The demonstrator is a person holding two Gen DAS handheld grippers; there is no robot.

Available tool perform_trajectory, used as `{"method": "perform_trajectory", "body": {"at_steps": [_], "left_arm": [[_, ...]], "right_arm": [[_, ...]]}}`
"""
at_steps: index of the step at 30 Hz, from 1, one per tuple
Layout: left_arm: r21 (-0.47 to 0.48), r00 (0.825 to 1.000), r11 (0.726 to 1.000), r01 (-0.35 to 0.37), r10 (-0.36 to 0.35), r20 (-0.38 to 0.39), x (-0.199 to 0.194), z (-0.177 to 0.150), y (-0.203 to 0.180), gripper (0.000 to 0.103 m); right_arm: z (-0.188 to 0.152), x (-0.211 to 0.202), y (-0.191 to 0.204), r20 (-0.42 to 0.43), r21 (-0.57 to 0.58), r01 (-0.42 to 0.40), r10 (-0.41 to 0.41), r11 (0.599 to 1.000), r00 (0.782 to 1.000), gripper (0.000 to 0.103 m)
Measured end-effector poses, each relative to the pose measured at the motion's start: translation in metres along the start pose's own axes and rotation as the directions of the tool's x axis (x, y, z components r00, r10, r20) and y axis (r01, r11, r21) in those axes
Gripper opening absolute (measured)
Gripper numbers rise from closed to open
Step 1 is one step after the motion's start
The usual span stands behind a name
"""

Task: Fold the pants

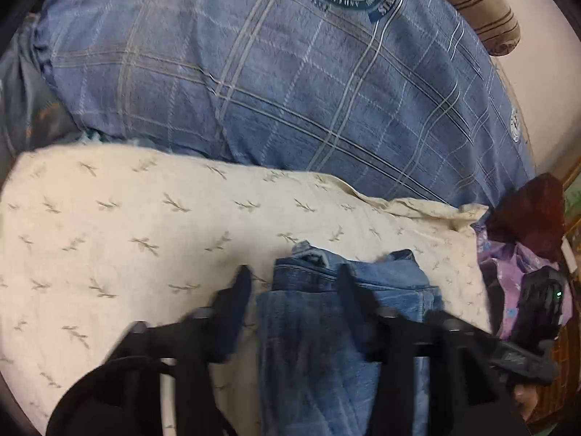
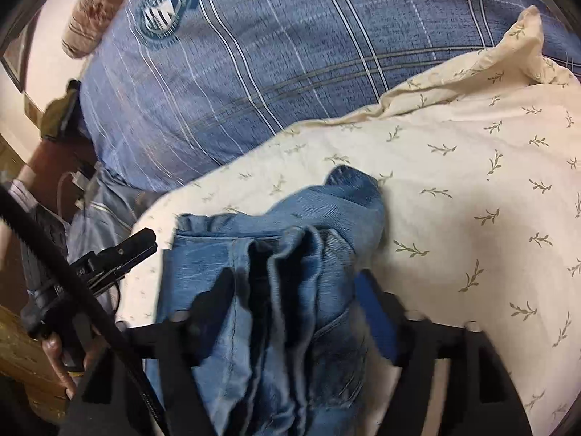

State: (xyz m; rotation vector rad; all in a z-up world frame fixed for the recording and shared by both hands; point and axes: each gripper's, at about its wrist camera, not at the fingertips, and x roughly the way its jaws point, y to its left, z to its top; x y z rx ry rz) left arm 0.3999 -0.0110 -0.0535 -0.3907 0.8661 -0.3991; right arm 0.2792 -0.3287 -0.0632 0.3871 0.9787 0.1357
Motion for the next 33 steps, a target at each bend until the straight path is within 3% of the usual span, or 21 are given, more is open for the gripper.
{"method": "perform_trajectory", "body": {"at_steps": [1,5,7,8,9,10,11,13,16,19,22,23,25,27,33], "left_arm": [[0.003,1.0,1.0,-0.001,0.001,-0.014,0.0,-0.002,-0.001,0.055],[0.022,0.991,1.0,-0.017,0.02,-0.13,0.028,-0.01,-0.004,0.055],[-0.003,0.991,1.0,-0.009,0.009,-0.131,0.04,-0.008,-0.002,0.054],[-0.025,0.992,1.0,0.011,-0.014,-0.126,0.041,-0.005,-0.001,0.046],[-0.037,0.992,0.999,0.028,-0.032,-0.121,0.04,-0.004,-0.001,0.045],[-0.035,0.993,0.999,0.032,-0.036,-0.11,0.038,-0.004,-0.003,0.037],[-0.015,0.994,0.999,0.041,-0.043,-0.102,0.036,-0.004,-0.005,0.027],[-0.008,0.993,0.996,0.084,-0.084,-0.078,0.027,-0.005,-0.008,0.018],[0.041,0.995,0.995,0.095,-0.093,-0.042,0.015,-0.002,-0.018,0.016],[0.022,0.997,0.998,0.062,-0.06,-0.056,0.029,-0.007,-0.008,0.019],[0.026,0.998,1.0,-0.007,0.009,-0.06,0.03,-0.009,-0.01,0.031],[0.035,0.998,0.999,-0.013,0.015,-0.059,0.023,-0.008,-0.013,0.04],[0.051,0.998,0.999,-0.007,0.01,-0.058,0.01,-0.009,-0.019,0.051],[0.056,0.997,0.998,-0.025,0.029,-0.075,-0.005,-0.017,-0.019,0.057],[-0.054,0.97,0.999,-0.002,-0.011,-0.242,0.006,-0.051,-0.005,0.054]], "right_arm": [[0.001,-0.002,-0.001,0.009,0.009,-0.014,0.014,1.0,1.0,0.087],[0.008,0.007,-0.006,-0.012,0.027,0.009,-0.008,1.0,1.0,0.087],[0.009,0.02,-0.012,-0.062,0.055,-0.003,0.006,0.998,0.998,0.087],[0.007,0.023,-0.015,-0.075,0.068,-0.012,0.017,0.998,0.997,0.087],[0.005,0.027,-0.016,-0.089,0.077,-0.015,0.022,0.997,0.996,0.082],[0.004,0.03,-0.015,-0.096,0.072,-0.021,0.028,0.997,0.995,0.072],[0.004,0.03,-0.013,-0.1,0.065,-0.025,0.031,0.998,0.995,0.07],[0.004,0.027,-0.009,-0.093,0.053,-0.033,0.038,0.998,0.995,0.052],[0.003,0.018,-0.003,-0.077,0.017,-0.034,0.035,0.999,0.996,0.042],[0.004,0.022,-0.013,-0.078,0.055,-0.053,0.057,0.997,0.995,0.041],[0.002,0.024,-0.023,-0.078,0.129,-0.071,0.081,0.989,0.994,0.061],[0.002,0.02,-0.022,-0.074,0.126,-0.064,0.074,0.99,0.994,0.064],[0.0,0.004,-0.014,-0.047,0.091,-0.035,0.039,0.995,0.998,0.081],[-0.008,-0.011,-0.007,-0.025,0.071,-0.025,0.027,0.997,0.999,0.085],[-0.043,-0.006,0.0,-0.103,0.05,0.041,-0.035,0.998,0.994,0.085]]}}
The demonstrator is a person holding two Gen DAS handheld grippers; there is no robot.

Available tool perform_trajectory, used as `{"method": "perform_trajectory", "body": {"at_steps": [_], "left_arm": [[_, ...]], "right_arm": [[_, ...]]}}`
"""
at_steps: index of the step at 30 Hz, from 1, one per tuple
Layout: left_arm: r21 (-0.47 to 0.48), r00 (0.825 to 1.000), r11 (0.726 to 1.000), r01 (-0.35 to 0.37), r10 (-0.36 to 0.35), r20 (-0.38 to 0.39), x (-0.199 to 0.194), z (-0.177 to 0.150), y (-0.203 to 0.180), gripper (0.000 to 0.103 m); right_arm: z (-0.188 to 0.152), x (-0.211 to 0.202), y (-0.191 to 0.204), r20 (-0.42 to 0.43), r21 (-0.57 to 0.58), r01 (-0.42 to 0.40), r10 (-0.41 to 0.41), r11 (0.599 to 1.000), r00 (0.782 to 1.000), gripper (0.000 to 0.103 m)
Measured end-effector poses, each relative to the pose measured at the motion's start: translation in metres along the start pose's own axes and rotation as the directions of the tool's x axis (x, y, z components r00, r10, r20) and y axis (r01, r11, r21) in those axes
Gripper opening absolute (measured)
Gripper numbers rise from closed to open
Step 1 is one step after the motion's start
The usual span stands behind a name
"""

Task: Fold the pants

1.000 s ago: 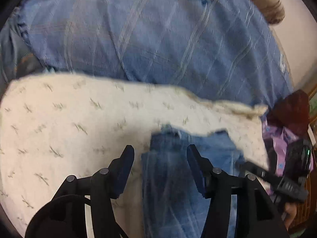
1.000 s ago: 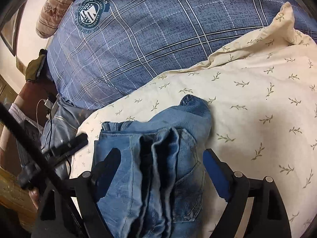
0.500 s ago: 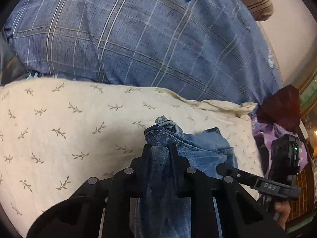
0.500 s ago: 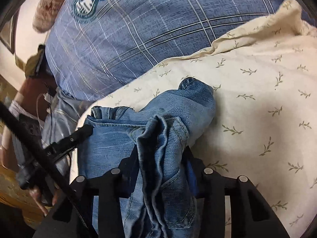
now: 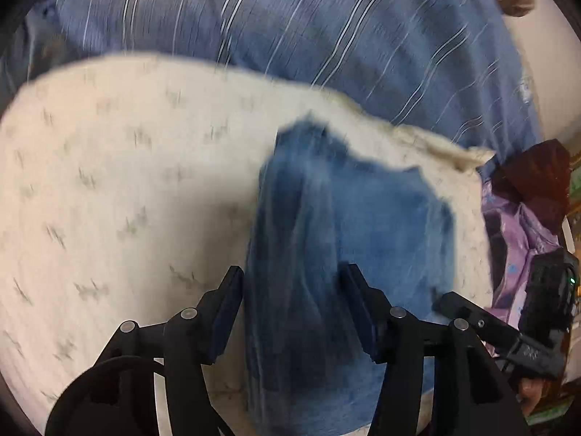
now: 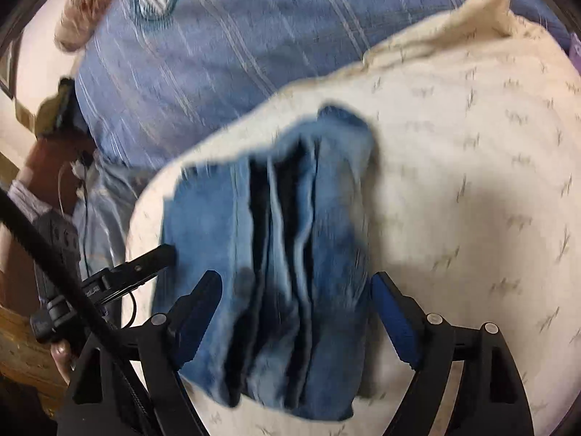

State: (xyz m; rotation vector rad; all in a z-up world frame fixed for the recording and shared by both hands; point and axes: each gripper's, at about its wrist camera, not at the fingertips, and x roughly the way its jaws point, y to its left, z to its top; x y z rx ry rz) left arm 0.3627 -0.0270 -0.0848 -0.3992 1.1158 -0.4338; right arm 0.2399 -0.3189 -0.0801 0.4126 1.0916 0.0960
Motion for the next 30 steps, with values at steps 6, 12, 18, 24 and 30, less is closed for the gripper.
{"method": "perform_trajectory", "body": {"at_steps": [6,12,18,24,30], "left_arm": [[-0.006,0.999,0.999,0.034,-0.034,0.039,-0.007,0.002,-0.004,0.018],[0.025,0.999,1.0,-0.002,0.0,0.044,-0.002,0.0,-0.002,0.022],[0.039,0.997,0.998,-0.052,0.049,0.059,-0.02,-0.005,-0.001,0.041],[0.058,0.997,0.997,-0.057,0.054,0.053,-0.032,-0.035,-0.007,0.048],[0.076,0.997,0.995,-0.067,0.063,0.051,-0.034,-0.039,-0.015,0.047]], "right_arm": [[-0.003,0.002,-0.002,-0.013,0.003,0.052,-0.052,0.999,0.999,0.051],[-0.003,0.001,-0.01,-0.021,-0.01,0.056,-0.056,0.998,0.998,0.032],[-0.005,-0.009,-0.002,0.014,-0.026,0.041,-0.041,0.999,0.999,0.063],[-0.023,-0.03,-0.007,0.072,0.036,-0.014,0.011,0.999,0.997,0.081],[-0.027,-0.025,0.007,0.048,0.005,-0.053,0.052,0.999,0.997,0.085]]}}
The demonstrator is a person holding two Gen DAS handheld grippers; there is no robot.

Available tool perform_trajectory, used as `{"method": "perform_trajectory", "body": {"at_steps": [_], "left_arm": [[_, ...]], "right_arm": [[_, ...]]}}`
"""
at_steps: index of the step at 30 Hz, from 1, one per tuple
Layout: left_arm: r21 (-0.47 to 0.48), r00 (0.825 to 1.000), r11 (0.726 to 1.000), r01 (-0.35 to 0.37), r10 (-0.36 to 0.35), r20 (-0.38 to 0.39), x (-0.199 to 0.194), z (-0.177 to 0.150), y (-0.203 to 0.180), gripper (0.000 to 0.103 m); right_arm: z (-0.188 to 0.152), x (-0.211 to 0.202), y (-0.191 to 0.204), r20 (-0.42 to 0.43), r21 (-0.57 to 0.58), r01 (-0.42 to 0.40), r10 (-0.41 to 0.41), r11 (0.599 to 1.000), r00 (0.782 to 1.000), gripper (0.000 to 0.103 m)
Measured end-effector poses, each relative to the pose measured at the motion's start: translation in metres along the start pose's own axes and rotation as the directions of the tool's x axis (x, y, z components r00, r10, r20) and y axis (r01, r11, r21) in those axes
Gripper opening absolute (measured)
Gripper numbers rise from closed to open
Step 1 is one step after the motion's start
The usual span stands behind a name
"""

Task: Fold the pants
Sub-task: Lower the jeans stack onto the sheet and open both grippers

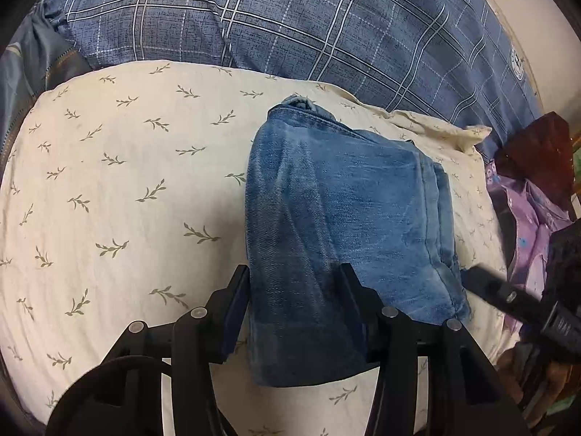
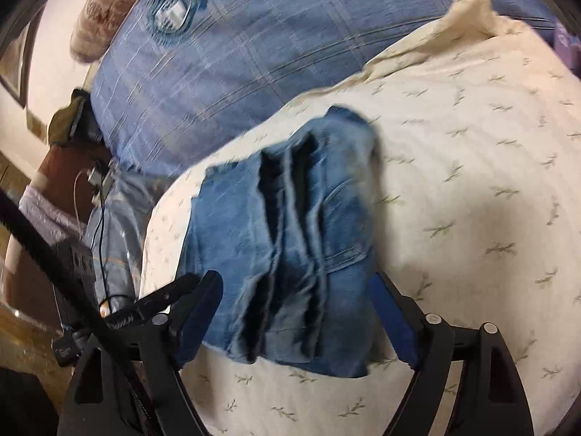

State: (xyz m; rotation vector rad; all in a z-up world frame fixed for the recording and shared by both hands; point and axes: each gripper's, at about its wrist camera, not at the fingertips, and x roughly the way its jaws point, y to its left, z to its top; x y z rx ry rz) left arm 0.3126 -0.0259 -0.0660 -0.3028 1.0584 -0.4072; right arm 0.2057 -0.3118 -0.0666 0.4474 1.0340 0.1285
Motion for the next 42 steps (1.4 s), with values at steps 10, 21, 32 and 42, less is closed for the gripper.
{"method": "perform_trajectory", "body": {"at_steps": [10,21,32,42], "left_arm": [[0.071,0.998,0.997,-0.043,0.039,0.047,0.001,-0.005,-0.01,0.022],[0.016,0.994,1.0,-0.004,0.003,0.105,-0.02,-0.012,0.02,0.045],[0.126,0.977,0.978,-0.167,0.147,0.157,-0.027,-0.077,-0.006,0.048],[0.086,0.967,0.994,-0.07,0.047,0.252,-0.033,-0.07,-0.012,0.005]], "right_arm": [[-0.012,0.028,0.027,-0.103,-0.15,0.167,-0.184,0.974,0.978,0.053],[-0.019,0.0,0.004,0.001,-0.072,0.046,-0.046,0.996,0.999,0.077],[-0.079,-0.008,0.03,0.077,-0.254,0.256,-0.245,0.933,0.967,0.072],[-0.066,-0.015,0.019,0.14,-0.188,0.301,-0.278,0.935,0.951,0.013]]}}
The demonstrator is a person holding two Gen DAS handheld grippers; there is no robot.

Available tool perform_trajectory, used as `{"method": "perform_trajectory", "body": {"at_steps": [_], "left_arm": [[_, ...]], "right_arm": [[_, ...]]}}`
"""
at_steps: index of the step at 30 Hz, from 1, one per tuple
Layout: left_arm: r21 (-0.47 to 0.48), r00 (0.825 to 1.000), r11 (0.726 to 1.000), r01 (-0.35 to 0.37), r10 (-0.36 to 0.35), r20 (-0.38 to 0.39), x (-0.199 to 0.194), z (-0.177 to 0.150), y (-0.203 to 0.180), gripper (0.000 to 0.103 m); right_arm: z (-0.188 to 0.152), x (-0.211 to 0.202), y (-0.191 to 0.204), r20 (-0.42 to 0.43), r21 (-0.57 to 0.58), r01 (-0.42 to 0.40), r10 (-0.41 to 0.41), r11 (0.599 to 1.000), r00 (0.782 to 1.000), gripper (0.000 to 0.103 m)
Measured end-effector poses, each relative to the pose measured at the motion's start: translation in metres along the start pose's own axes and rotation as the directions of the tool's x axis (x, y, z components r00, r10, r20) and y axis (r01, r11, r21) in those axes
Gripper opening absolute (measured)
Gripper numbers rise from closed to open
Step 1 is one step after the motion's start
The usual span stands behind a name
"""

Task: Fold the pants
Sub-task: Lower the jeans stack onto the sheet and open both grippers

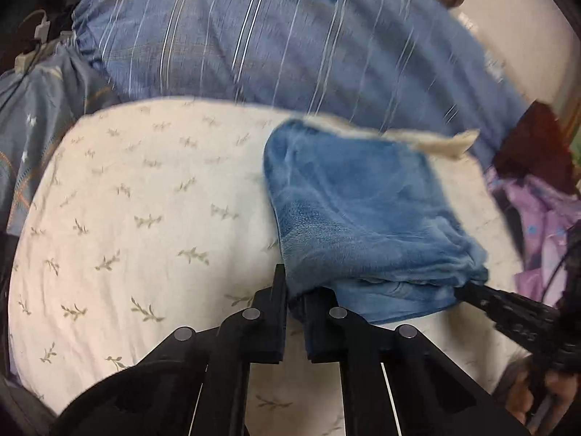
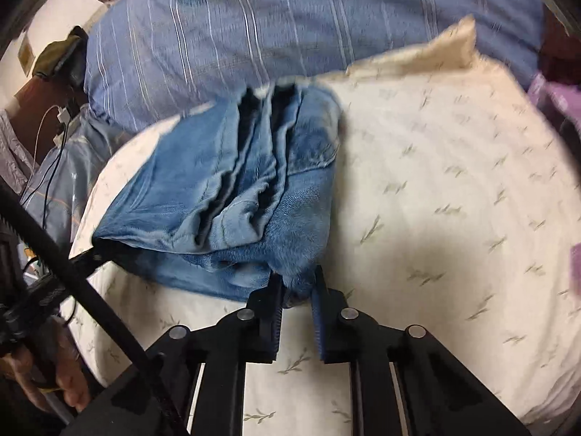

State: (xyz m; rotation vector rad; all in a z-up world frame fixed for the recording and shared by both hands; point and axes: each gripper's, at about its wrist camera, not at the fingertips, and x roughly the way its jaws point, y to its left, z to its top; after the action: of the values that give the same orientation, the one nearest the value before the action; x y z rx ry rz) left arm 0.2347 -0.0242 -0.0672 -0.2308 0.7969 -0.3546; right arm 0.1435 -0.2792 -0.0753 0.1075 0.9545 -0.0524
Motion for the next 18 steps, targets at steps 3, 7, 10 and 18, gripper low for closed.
{"method": "perform_trajectory", "body": {"at_steps": [3,7,10,18], "left_arm": [[0.047,0.998,0.998,-0.043,0.045,-0.054,0.015,-0.009,-0.004,0.006],[0.038,0.99,0.996,-0.076,0.08,-0.115,0.025,-0.02,-0.001,0.012],[0.036,0.993,0.996,-0.087,0.09,-0.078,0.011,-0.025,-0.004,0.04],[0.07,0.988,0.986,-0.148,0.15,-0.025,-0.032,-0.055,-0.024,0.046]], "right_arm": [[-0.002,0.014,0.0,-0.059,-0.02,0.028,-0.029,0.999,0.998,0.013],[-0.004,0.015,-0.008,-0.068,0.03,0.005,-0.003,1.0,0.998,0.028],[-0.009,-0.001,-0.017,-0.043,0.087,-0.001,0.005,0.996,0.999,0.062],[-0.038,-0.024,-0.019,-0.032,0.169,-0.098,0.105,0.981,0.994,0.068]]}}
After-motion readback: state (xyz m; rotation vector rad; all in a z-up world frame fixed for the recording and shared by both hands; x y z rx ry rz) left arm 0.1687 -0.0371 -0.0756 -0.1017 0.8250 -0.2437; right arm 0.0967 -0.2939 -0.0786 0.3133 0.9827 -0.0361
